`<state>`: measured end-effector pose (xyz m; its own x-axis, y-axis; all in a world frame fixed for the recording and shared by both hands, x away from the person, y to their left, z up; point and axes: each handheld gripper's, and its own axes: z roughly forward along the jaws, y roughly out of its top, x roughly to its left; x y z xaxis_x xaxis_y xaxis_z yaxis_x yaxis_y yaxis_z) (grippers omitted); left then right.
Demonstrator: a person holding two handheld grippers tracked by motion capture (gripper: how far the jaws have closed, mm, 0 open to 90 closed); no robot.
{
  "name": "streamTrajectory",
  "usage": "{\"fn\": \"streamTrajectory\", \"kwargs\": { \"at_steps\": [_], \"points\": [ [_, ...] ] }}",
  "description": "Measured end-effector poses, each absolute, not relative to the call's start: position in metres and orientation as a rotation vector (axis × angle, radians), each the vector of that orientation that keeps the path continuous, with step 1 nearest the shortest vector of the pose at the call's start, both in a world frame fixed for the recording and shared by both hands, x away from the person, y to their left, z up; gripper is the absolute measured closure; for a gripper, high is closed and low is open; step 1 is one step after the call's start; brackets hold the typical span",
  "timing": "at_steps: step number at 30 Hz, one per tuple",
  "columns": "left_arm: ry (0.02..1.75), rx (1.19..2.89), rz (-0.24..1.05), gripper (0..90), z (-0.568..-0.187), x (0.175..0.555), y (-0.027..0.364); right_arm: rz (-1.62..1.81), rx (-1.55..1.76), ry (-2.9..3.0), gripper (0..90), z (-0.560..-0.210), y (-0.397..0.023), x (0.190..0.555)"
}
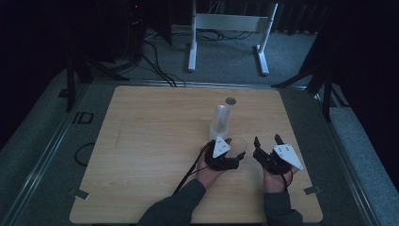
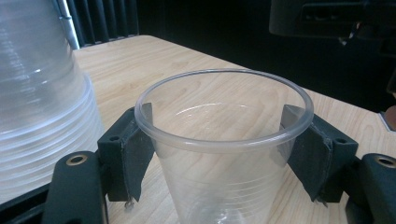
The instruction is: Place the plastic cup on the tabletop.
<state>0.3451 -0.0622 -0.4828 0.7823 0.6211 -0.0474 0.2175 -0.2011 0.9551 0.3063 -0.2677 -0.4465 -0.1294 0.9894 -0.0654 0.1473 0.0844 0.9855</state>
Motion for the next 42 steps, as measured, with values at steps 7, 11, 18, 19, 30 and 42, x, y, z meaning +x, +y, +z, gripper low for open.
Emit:
{"fn": "streamTrajectory", "kwargs": {
  "at_steps": [7, 11, 18, 19, 30, 42],
  "points": [
    [0.662, 1.777, 0.41, 27.7, -0.488, 0.346, -0.062, 1.164, 1.198, 1.45, 24.6, -0.446, -0.268, 0.306],
    [0.658, 1.779, 0.411, 27.7, -0.488, 0.346, -0.063, 1.164, 1.198, 1.451, 24.6, -0.447, -0.267, 0.306],
    [0.644, 1.804, 0.41, 26.7, -0.489, 0.342, -0.064, 1.163, 1.197, 1.45, 24.7, -0.447, -0.268, 0.306],
    [0.642, 1.81, 0.409, 26.7, -0.489, 0.341, -0.065, 1.163, 1.198, 1.45, 24.6, -0.447, -0.268, 0.306],
    [0.67, 1.845, 0.392, 14.5, -0.491, 0.338, -0.062, 1.163, 1.198, 1.45, 24.6, -0.447, -0.268, 0.306],
    [0.678, 1.839, 0.353, 14.2, -0.493, 0.326, -0.034, 1.162, 1.201, 1.445, 24.6, -0.447, -0.269, 0.306]
  ]
}}
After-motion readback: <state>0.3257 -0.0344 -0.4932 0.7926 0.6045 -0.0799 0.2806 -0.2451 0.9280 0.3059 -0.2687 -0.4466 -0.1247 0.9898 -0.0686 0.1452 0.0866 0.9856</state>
